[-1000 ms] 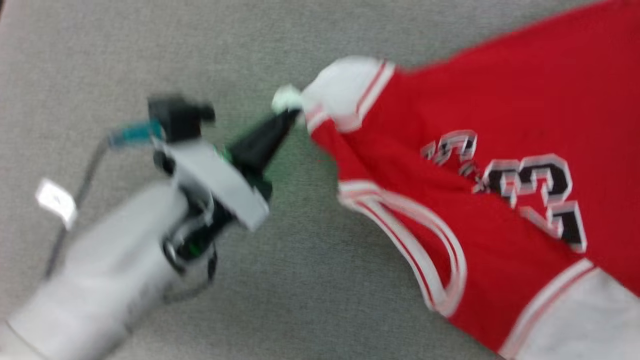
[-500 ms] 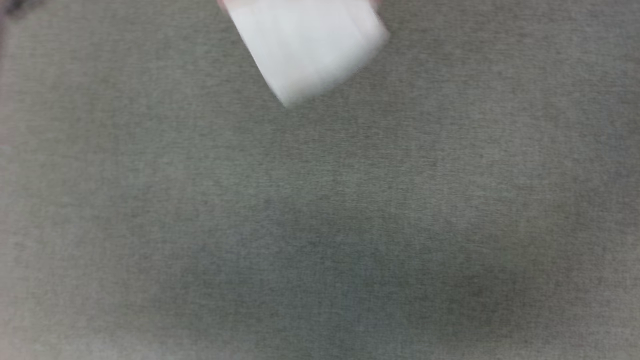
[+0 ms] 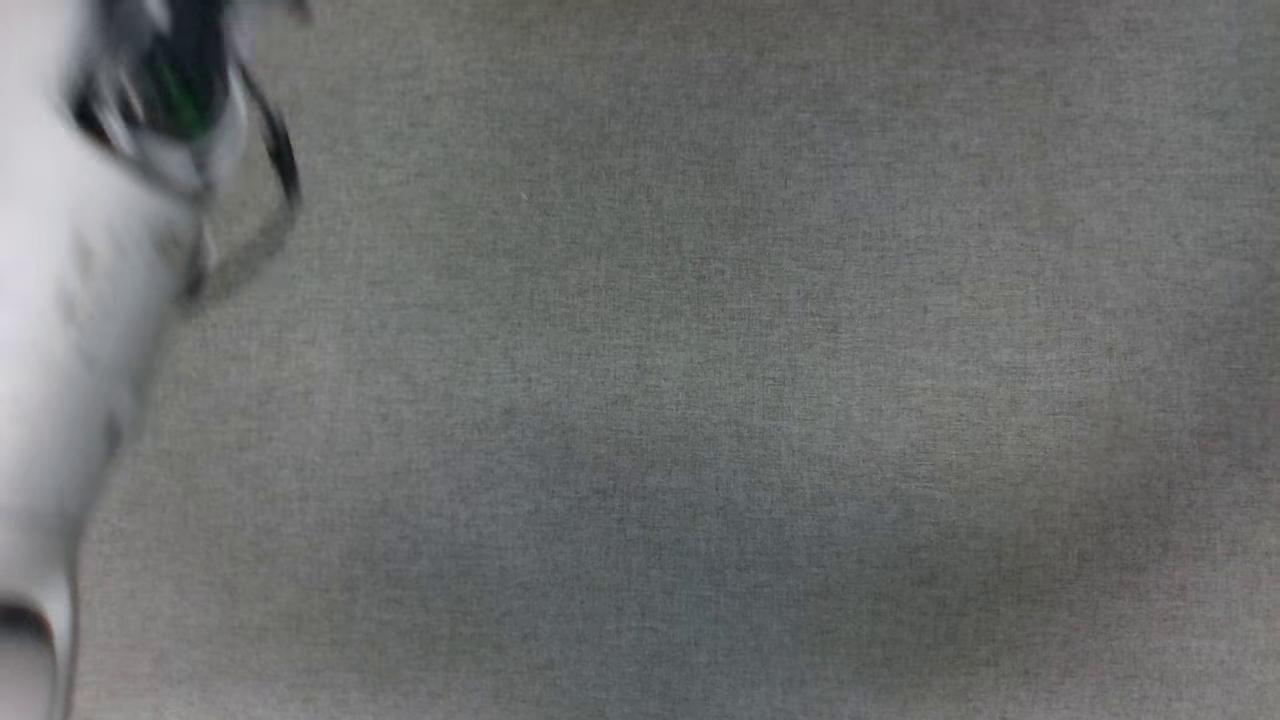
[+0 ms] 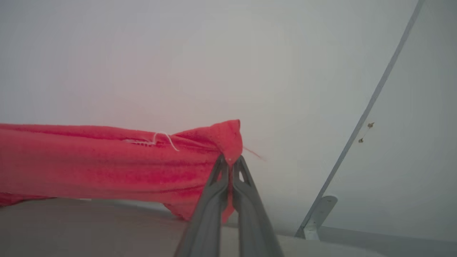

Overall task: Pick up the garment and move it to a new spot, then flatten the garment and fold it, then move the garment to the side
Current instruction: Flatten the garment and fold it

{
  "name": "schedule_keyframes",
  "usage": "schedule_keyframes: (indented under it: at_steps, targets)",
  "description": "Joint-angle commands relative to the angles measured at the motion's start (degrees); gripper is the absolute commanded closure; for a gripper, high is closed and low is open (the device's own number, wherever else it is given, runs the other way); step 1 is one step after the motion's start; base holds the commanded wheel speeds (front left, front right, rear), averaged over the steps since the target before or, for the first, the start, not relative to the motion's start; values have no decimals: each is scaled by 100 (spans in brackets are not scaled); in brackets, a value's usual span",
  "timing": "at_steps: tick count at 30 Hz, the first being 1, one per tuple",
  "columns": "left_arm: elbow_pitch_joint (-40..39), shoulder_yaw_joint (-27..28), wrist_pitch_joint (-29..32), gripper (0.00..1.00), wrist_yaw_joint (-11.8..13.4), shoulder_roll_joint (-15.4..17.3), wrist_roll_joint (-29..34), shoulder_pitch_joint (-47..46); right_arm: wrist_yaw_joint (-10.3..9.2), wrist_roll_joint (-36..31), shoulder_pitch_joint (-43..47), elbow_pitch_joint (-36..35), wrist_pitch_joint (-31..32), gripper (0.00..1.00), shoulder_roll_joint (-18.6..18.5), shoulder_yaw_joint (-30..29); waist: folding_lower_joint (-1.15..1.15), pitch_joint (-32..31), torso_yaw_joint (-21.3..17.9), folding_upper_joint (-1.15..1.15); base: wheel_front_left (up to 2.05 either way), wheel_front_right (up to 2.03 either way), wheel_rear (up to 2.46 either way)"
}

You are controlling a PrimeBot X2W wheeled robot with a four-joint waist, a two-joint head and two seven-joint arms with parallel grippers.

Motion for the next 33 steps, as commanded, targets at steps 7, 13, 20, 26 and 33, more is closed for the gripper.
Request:
schedule_keyframes:
  at_steps: [7,13,20,26,33]
  targets:
    - [-1743,-250,-36,100,-24,569,43,2650,-12,1486,2352,-1325,569,100,-752,261,0,-376,115,0,0,0,0]
    - [-2980,-230,-38,100,-25,1013,-108,4501,-11,2529,4444,-2785,1310,100,-1405,59,0,-757,144,0,0,0,0]
    - [-3813,368,-38,100,-26,1269,58,5981,-11,2947,6491,-4129,1752,100,-1894,-655,0,-1073,85,0,0,0,0]
    - [-4660,750,-39,100,-25,1536,210,7000,-11,2860,8083,-5115,2063,100,-1805,-1594,0,-1216,44,0,0,0,0]
    - [-5238,1126,-38,100,-25,1690,459,7656,-11,2382,9148,-6272,2642,100,-1160,-2883,0,-1183,-19,0,0,0,0]
